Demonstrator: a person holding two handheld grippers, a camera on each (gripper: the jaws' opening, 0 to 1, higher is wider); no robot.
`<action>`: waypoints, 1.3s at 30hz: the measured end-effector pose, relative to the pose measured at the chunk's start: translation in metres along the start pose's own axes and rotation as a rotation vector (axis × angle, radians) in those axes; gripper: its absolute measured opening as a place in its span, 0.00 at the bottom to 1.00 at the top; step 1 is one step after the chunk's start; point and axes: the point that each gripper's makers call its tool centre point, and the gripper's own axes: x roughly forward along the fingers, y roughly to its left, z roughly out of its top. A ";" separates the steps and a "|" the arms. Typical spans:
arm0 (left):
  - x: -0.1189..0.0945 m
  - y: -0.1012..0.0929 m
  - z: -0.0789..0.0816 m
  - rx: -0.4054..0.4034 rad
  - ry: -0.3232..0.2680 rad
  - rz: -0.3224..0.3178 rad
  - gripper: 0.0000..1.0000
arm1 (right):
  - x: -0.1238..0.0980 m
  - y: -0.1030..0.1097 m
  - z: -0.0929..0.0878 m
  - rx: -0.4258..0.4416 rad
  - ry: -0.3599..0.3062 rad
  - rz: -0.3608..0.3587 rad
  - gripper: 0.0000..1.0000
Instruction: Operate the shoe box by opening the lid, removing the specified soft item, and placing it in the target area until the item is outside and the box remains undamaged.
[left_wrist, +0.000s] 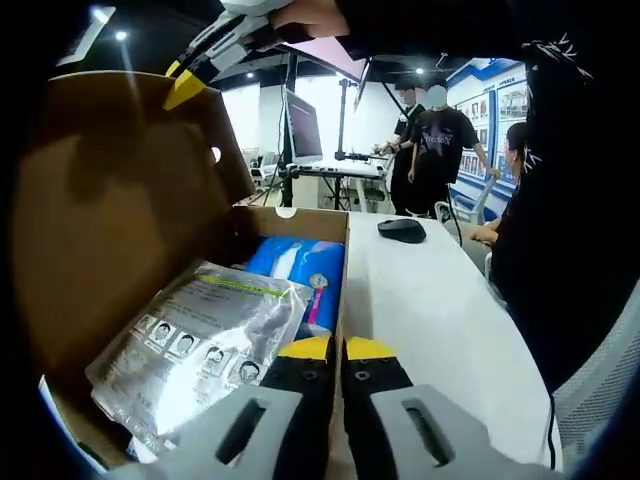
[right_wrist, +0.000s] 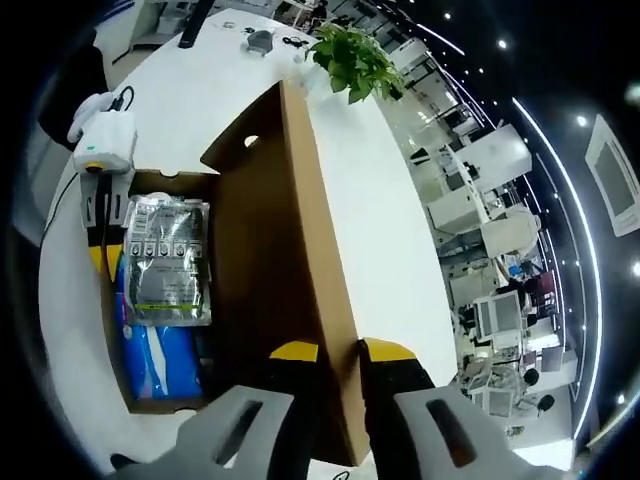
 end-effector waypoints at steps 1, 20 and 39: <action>0.000 0.000 0.000 0.000 -0.001 0.000 0.01 | 0.001 0.000 -0.001 0.009 -0.004 0.001 0.10; -0.001 0.000 -0.001 -0.022 0.002 0.002 0.01 | 0.020 -0.011 -0.002 0.038 0.001 0.033 0.09; -0.001 0.001 0.001 -0.041 0.001 0.003 0.01 | 0.055 -0.023 -0.009 0.185 0.029 0.087 0.07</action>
